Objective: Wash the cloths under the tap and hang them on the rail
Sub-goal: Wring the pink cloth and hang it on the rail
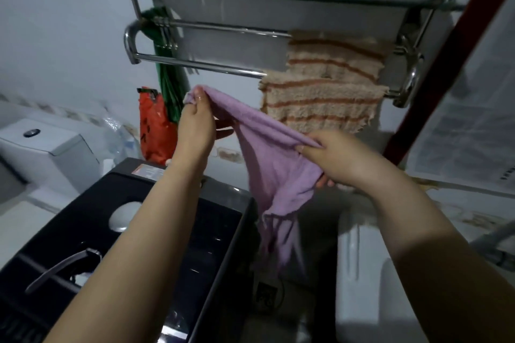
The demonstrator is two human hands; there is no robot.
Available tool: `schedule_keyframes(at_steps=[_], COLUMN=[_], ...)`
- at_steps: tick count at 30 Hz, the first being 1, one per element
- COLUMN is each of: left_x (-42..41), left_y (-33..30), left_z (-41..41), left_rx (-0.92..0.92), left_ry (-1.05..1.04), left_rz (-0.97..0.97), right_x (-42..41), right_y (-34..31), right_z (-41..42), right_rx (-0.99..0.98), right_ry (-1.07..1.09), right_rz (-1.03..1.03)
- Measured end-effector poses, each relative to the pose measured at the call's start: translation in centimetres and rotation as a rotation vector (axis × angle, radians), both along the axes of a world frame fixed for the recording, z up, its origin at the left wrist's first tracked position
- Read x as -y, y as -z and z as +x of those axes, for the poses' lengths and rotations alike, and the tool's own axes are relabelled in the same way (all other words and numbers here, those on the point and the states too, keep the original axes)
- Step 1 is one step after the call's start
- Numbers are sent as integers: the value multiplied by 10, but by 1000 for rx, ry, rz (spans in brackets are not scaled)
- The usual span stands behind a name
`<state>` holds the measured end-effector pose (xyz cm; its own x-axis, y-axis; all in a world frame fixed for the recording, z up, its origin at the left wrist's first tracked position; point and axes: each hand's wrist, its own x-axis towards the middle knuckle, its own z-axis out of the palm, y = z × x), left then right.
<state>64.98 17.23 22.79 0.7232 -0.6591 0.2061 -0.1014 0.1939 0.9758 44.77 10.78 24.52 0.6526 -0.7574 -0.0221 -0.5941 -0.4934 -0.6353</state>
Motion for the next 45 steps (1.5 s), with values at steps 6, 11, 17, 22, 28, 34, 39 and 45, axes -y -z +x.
schedule_keyframes(at_steps=[6, 11, 17, 22, 28, 34, 39, 45], left_x=[-6, 2, 25, 71, 82, 71, 71, 64], left_y=[-24, -42, -44, -34, -51, 18, 45, -13], left_z=[45, 89, 99, 134, 149, 126, 131, 157], left_rx=[32, -40, 464, 1059, 1071, 377, 255, 243], left_ry=[-124, -123, -71, -161, -510, -579, -298, -555], left_rz=[-74, -132, -279, 161, 543, 196, 257, 0], right_x=[-5, -7, 8, 51, 74, 68, 69, 77], right_y=[-21, -34, -45, -53, -65, -63, -57, -60], right_z=[36, 83, 132, 167, 172, 151, 147, 152], right_rx=[659, 812, 377, -127, -64, -180, -83, 162], right_ry=[101, -62, -119, 54, 113, 96, 140, 343], right_rz=[122, 69, -721, -682, -478, -620, -681, -617])
